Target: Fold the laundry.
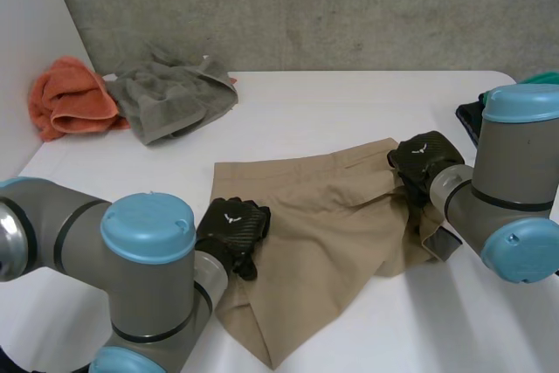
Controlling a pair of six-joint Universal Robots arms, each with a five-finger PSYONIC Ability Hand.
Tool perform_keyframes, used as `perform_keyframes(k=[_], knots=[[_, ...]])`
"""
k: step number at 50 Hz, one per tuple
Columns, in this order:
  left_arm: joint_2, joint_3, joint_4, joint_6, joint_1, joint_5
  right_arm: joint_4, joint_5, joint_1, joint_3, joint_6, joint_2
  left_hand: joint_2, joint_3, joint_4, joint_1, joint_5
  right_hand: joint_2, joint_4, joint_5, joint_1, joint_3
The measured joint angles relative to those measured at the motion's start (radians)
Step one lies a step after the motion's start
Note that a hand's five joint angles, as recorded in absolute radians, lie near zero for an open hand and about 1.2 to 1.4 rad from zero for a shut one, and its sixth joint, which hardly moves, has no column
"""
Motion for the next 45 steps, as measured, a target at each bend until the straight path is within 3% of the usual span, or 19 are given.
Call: perform_keyframes(k=[14, 15, 17, 22, 36, 45], knots=[[-0.026, 0.005, 0.05, 0.001, 0.001, 0.003, 0.0, 0.0, -0.003, 0.001, -0.001, -0.001, 0.25, 0.248, 0.25, 0.233, 0.238, 0.0, 0.0, 0.0, 0.0, 0.0], [-0.027, 0.006, 0.053, 0.001, 0.001, 0.003, 0.0, 0.0, -0.003, 0.001, 0.0, -0.001, 0.399, 0.388, 0.39, 0.362, 0.379, 0.0, 0.0, 0.0, 0.0, 0.0], [-0.029, 0.006, 0.056, 0.001, 0.001, 0.004, 0.0, 0.0, -0.003, 0.001, -0.001, -0.001, 0.491, 0.477, 0.488, 0.437, 0.473, 0.0, 0.0, 0.0, 0.0, 0.0], [-0.02, 0.011, 0.053, 0.007, 0.001, 0.003, 0.001, 0.002, -0.004, 0.001, -0.009, -0.003, 0.539, 0.523, 0.541, 0.451, 0.506, 0.0, 0.0, 0.0, 0.0, 0.0], [0.373, -0.019, 0.017, 0.081, 0.066, 0.037, 0.173, 0.004, -0.014, 0.009, -0.192, -0.166, 0.54, 0.526, 0.541, 0.451, 0.506, 0.0, 0.0, 0.0, 0.0, 0.0], [0.474, -0.018, -0.104, 0.063, 0.178, 0.179, 0.236, 0.003, -0.021, 0.056, -0.281, -0.224, 0.54, 0.526, 0.542, 0.451, 0.506, 0.0, 0.0, 0.0, 0.0, 0.0]])
